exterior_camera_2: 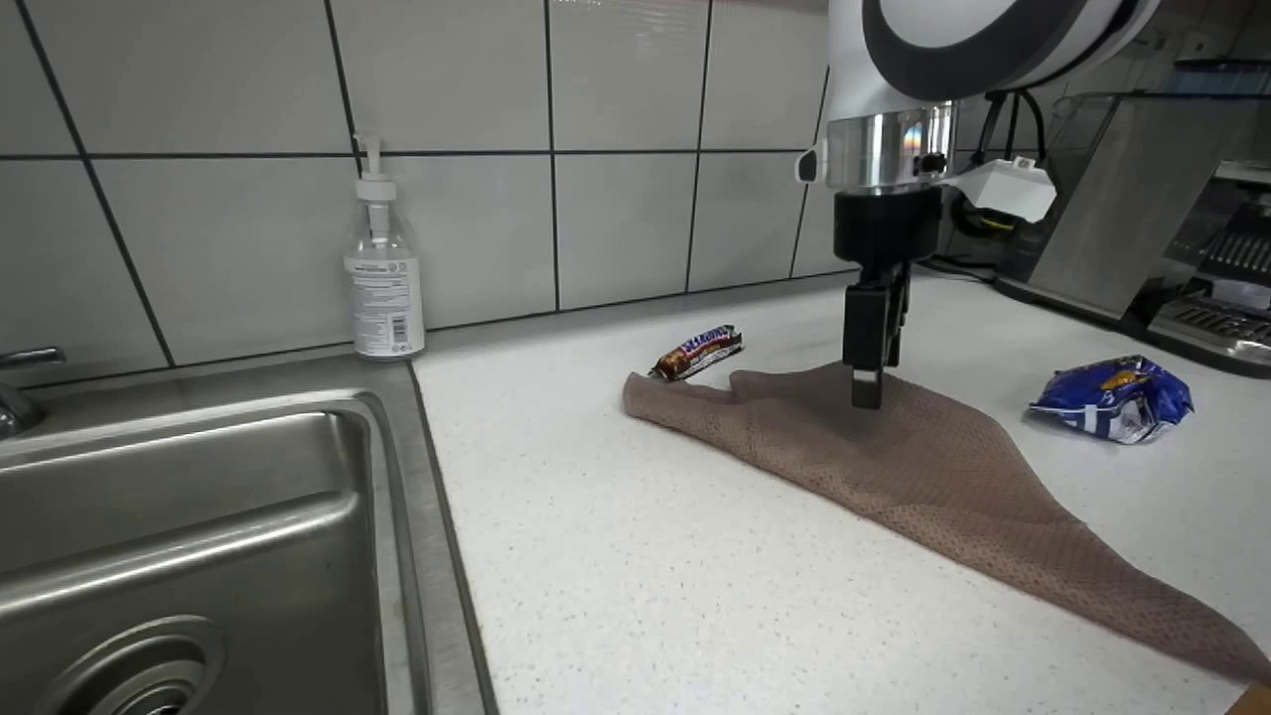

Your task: Fold the towel into a triangle.

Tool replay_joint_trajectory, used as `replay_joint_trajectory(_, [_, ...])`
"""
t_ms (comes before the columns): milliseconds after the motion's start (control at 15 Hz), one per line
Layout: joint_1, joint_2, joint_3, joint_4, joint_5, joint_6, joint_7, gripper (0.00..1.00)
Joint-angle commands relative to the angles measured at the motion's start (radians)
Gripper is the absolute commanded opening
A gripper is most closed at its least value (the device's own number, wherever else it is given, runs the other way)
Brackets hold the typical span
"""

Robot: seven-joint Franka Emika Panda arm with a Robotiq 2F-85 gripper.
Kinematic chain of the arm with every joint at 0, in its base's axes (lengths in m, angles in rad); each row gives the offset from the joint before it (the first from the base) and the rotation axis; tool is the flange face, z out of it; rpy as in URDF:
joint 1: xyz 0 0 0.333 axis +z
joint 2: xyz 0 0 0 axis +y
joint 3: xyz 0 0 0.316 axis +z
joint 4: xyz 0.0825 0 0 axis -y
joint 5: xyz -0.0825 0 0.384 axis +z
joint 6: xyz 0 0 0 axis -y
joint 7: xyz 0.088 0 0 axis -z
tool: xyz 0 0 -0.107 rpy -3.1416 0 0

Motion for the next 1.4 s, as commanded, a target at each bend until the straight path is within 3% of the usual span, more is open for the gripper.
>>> replay_joint_trajectory(0, [0.002,-0.007,0.005,0.017,-0.020,-0.039,0.034,1.00])
replay_joint_trajectory(600, [-0.001,-0.063,0.021,-0.035,0.011,-0.025,0.044,1.00])
replay_joint_trajectory(1333, [0.005,-0.187,0.015,-0.165,0.018,-0.028,0.144,1.00])
